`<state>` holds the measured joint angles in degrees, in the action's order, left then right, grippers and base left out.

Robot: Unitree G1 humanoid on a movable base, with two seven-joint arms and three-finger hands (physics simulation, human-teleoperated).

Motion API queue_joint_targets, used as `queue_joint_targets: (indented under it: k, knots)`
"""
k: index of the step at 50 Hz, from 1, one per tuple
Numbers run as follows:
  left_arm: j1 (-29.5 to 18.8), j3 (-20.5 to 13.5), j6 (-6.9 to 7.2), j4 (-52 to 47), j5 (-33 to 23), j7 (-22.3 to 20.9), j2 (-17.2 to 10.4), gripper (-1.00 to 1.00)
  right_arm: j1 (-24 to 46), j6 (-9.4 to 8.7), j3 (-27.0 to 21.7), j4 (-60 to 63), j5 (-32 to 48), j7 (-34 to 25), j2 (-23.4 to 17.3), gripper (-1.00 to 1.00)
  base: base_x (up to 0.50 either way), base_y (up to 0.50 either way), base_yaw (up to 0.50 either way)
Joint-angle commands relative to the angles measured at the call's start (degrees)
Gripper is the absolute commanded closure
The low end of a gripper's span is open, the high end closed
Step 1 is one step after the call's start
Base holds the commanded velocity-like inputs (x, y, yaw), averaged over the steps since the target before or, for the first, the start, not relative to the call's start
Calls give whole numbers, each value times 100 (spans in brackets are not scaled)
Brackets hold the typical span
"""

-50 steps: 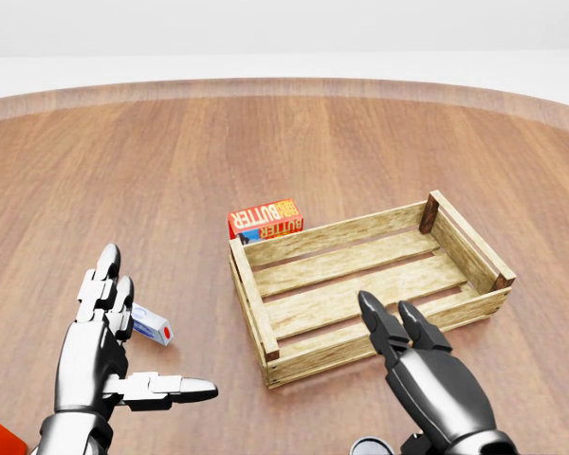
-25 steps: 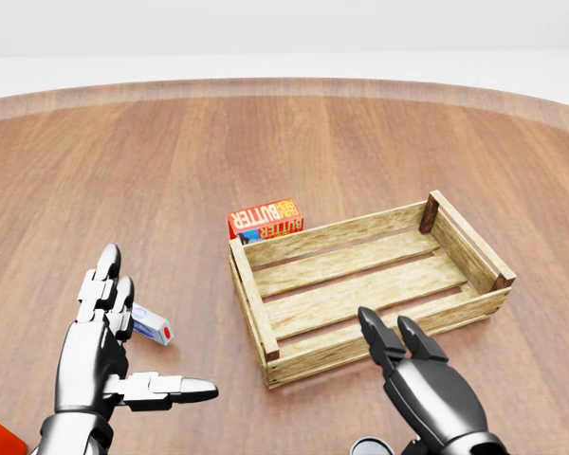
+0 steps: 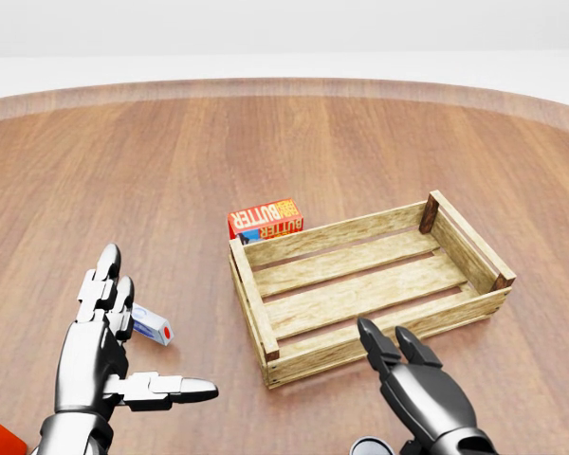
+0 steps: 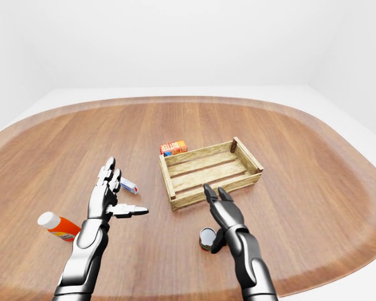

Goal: Pick up the tomato sauce, and put it in the wooden tray.

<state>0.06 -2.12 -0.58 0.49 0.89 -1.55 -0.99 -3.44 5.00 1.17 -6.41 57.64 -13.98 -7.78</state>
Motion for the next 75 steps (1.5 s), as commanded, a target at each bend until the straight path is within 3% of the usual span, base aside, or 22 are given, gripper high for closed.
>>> queue_joint_targets:
  k: [1, 39, 57, 75]
  knots:
    - [0, 0, 0, 0, 2, -1, 1, -100, 192, 0, 42, -419, 24, 129, -39, -100, 0, 0, 0]
    - [0, 1, 2, -1, 0, -1, -1, -100, 139, 0, 257, -751, 100, 143, 13, -100, 0, 0, 0]
    - [0, 0, 0, 0, -1, 0, 0, -100, 367, 0, 285, -1404, 53, 346, -14, -100, 0, 0, 0]
    - [0, 0, 2, -1, 1, 0, 0, -100, 523, 0, 324, -1628, 30, 193, -19, -100, 0, 0, 0]
